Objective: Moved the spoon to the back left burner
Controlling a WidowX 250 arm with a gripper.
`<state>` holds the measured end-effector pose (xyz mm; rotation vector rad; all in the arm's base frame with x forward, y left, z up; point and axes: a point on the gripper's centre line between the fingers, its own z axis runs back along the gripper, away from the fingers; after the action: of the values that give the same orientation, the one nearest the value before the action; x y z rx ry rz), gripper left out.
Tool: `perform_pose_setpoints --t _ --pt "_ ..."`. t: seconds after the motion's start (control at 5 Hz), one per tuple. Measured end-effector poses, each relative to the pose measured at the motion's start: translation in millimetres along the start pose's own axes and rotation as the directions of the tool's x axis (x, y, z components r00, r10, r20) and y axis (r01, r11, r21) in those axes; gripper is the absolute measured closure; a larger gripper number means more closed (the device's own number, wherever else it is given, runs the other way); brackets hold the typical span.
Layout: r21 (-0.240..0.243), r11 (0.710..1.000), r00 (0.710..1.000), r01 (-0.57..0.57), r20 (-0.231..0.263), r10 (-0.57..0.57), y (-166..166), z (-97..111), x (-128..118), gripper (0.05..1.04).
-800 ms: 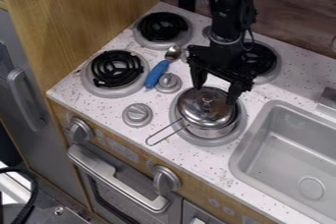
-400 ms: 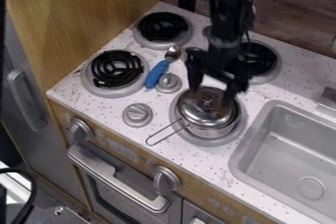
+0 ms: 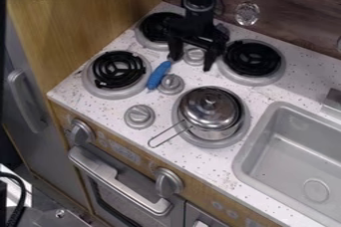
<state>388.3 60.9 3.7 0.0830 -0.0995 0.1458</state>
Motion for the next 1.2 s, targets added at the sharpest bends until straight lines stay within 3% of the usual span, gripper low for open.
perform_pose_setpoints --t 0.2,0.6,0.8,1.0,1.2 --pt "0.010 0.998 0.998 -0.059 -0.003 0.059 35 -18 16 0.083" --pt "0.006 0.994 0.994 -0.106 -0.041 0.106 55 -73 28 0.083" --pt "-0.013 0.987 0.986 -0.162 -0.040 0.162 68 -91 33 0.083" --pt "-0.049 0.979 0.980 -0.198 0.003 0.199 68 -100 47 0.083" --pt "-0.039 0.981 0.982 -0.189 -0.010 0.189 69 -104 49 0.115"
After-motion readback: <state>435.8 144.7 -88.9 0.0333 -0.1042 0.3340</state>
